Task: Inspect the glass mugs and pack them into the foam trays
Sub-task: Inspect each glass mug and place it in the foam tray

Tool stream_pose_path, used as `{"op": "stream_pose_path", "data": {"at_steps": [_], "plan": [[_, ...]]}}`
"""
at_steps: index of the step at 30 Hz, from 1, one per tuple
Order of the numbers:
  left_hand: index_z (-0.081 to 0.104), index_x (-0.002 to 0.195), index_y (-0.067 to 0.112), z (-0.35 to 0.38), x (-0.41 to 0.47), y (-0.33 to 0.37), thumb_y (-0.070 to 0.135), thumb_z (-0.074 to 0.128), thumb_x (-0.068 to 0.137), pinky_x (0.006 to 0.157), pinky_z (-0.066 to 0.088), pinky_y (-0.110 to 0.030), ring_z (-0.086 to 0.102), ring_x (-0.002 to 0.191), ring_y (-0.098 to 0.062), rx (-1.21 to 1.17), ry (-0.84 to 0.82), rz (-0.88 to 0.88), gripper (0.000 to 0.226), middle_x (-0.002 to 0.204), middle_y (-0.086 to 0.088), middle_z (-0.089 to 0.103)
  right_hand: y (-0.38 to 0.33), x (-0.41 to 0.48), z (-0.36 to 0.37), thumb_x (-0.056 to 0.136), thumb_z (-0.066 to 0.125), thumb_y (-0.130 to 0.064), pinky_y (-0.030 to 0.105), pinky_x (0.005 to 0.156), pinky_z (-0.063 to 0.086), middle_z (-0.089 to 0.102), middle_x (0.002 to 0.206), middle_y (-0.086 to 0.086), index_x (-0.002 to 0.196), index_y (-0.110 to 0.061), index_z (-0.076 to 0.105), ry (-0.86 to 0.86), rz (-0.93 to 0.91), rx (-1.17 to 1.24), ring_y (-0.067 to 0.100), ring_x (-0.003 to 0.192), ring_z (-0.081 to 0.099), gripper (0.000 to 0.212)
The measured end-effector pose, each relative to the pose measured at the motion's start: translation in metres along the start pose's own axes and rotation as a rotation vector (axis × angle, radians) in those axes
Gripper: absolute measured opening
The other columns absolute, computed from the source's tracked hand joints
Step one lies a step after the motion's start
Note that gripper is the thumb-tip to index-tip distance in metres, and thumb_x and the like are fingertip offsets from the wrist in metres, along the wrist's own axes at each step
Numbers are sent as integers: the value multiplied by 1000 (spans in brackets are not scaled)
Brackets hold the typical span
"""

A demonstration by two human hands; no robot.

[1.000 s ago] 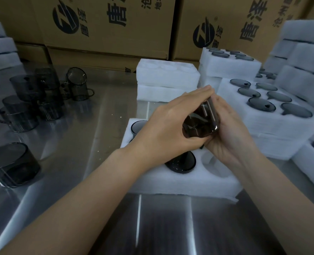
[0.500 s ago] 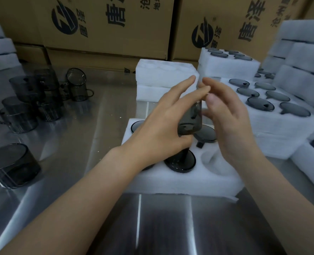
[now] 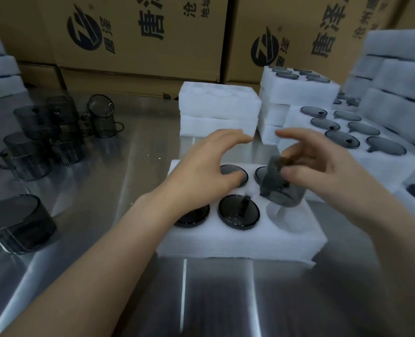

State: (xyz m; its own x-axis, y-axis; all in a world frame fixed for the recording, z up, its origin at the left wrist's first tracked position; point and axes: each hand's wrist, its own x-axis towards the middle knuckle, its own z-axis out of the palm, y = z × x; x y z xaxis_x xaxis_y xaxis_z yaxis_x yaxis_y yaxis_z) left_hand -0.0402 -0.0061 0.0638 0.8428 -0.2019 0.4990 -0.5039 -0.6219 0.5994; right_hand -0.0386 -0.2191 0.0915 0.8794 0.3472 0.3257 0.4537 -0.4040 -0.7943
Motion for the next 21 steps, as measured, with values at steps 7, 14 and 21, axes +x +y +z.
{"op": "stream_pose_path", "data": {"at_steps": [7,14,21], "plan": [[64,119,31,-1,3,-12,31,63,88,98,44,-30,52,119,-6,90,-8,-276,31,125,12,62,-2,-34,-3,65,59,-23,2,87,33,51,99,-19,112,-42,64,-83,-42,-254,-1,106,54,51],[65,116,31,-1,2,-10,33,60,89,98,45,-39,55,115,-18,191,-60,-335,27,122,9,64,-2,-40,-7,68,57,-20,8,89,37,52,101,-16,117,-40,63,-150,-82,-306,6,105,55,53],[66,113,30,1,3,-12,33,59,90,88,47,-35,53,91,-17,227,-58,-315,24,90,12,59,4,-40,15,80,41,-30,5,84,34,38,116,-25,119,-35,53,-250,-40,-411,-2,105,48,41]]}}
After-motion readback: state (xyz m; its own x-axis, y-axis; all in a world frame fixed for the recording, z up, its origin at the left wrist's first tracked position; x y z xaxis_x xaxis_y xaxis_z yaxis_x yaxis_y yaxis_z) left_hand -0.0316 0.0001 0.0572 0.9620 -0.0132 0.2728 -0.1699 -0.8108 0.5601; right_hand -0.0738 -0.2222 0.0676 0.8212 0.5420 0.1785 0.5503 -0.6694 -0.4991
